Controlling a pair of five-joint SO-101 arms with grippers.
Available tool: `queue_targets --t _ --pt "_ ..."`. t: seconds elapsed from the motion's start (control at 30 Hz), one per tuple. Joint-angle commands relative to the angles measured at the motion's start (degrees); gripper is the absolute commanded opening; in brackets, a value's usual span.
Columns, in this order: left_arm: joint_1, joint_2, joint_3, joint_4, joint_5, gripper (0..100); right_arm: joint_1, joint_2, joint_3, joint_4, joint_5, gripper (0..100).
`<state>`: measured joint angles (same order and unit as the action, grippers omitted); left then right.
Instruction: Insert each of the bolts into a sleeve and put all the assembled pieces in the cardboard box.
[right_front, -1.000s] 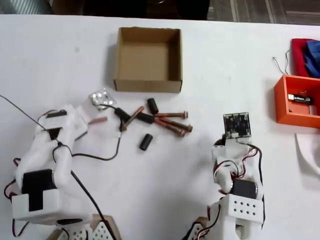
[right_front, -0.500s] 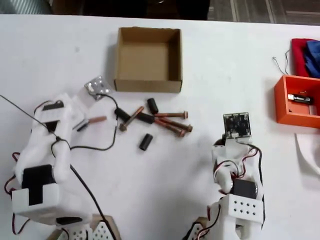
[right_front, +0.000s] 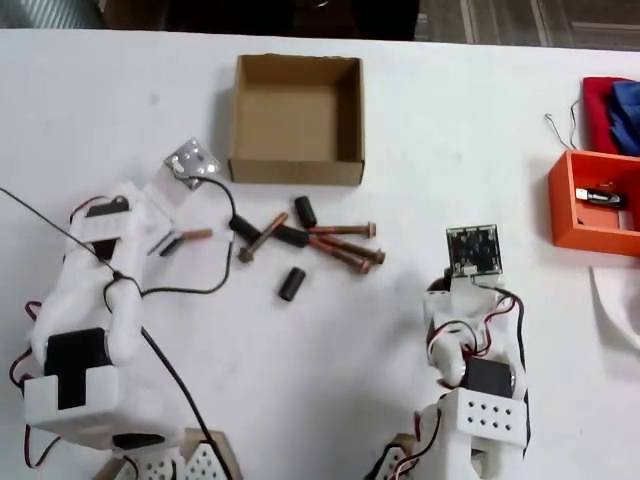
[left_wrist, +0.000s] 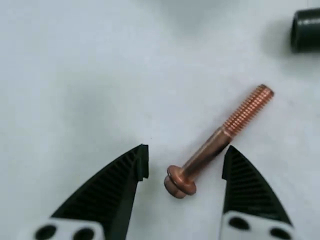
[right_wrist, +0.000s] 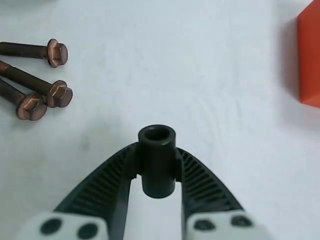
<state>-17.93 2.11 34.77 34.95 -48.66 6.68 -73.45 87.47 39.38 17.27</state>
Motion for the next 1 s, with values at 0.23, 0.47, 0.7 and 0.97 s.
queue_targets --t 0.23,0.47,0.7,0.97 --pt "2.1 -18.5 -0.6 12.5 58.9 26 -0.5 -1.2 -0.5 -1.1 0.1 2.3" --pt "2.5 -18.9 10.1 2.1 75.7 26 -0.5 -1.2 -0.5 -1.1 0.1 2.3" --pt "2.0 -18.8 14.6 -10.0 90.3 26 -0.5 -1.2 -0.5 -1.1 0.1 2.3" --pt "2.7 -18.8 17.2 -9.8 95.0 26 -0.5 -1.2 -0.5 -1.1 0.1 2.3"
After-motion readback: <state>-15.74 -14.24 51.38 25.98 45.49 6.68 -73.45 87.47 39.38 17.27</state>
